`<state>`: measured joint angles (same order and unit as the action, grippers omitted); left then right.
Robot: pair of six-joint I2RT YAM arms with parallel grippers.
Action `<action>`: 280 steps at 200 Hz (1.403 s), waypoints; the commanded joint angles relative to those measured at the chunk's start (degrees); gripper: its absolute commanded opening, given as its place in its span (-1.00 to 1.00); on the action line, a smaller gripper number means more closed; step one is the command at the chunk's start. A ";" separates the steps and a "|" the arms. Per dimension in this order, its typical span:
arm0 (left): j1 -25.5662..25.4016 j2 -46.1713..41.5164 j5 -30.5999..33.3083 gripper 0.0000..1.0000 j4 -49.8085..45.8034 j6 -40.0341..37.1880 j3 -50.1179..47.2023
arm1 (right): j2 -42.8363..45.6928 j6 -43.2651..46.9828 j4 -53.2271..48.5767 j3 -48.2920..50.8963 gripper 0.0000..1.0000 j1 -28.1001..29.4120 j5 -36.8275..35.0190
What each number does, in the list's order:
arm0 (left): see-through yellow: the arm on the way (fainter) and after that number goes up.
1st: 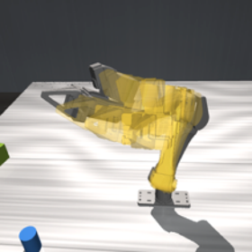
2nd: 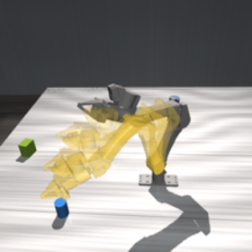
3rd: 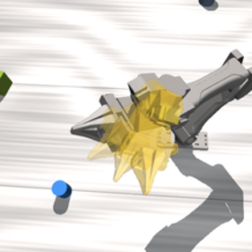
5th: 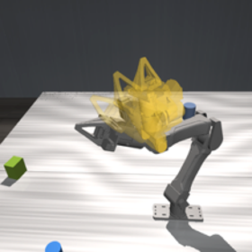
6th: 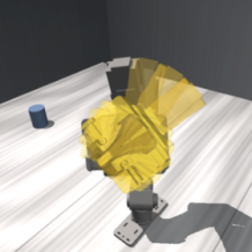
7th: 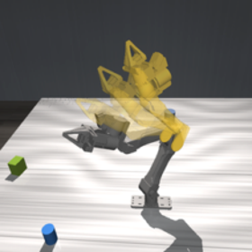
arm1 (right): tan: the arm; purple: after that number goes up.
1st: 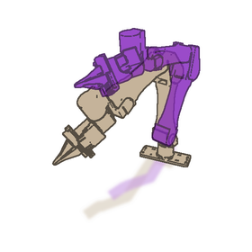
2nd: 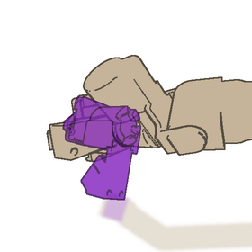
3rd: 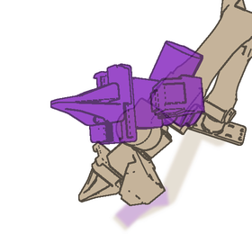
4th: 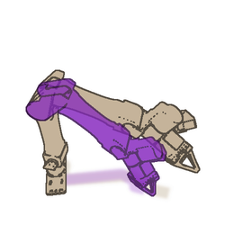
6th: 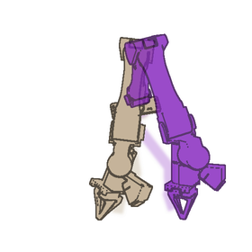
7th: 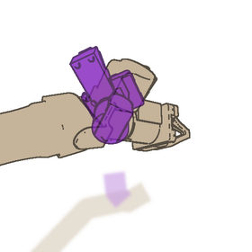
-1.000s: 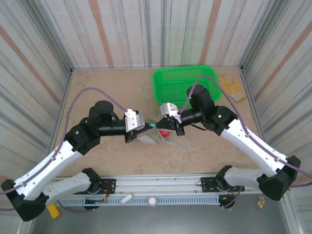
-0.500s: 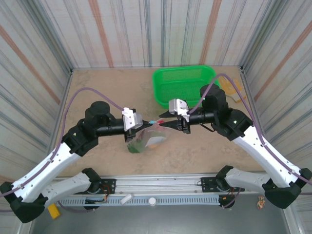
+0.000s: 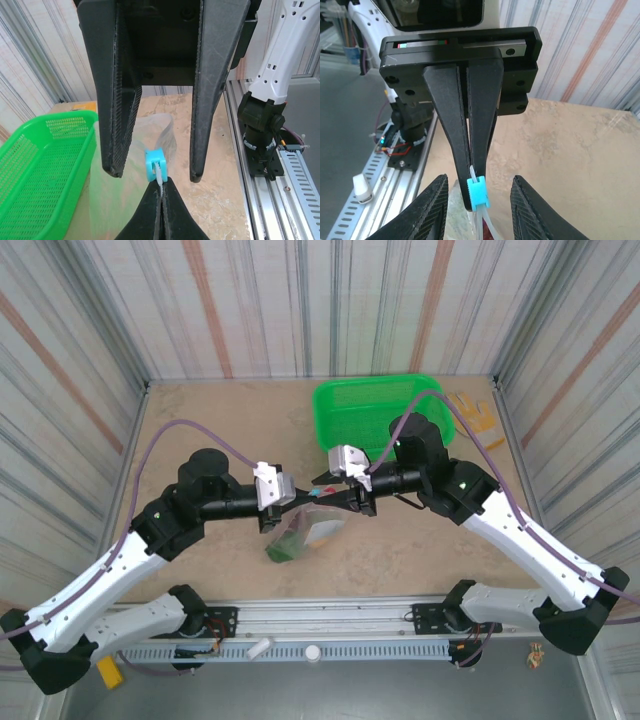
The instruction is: Place the food in the zip-top bag and seal the zipper
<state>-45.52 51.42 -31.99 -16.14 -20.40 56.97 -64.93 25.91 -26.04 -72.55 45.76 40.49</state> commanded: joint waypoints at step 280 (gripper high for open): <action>5.30 -15.23 17.94 -1.00 12.26 6.52 -9.59 | 8.63 -3.10 -1.73 9.90 -1.00 -5.13 -5.53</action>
<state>-42.24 40.16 -24.10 -7.16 -14.81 47.00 -59.61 24.38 -22.04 -64.86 43.51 37.52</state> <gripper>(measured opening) 0.048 0.065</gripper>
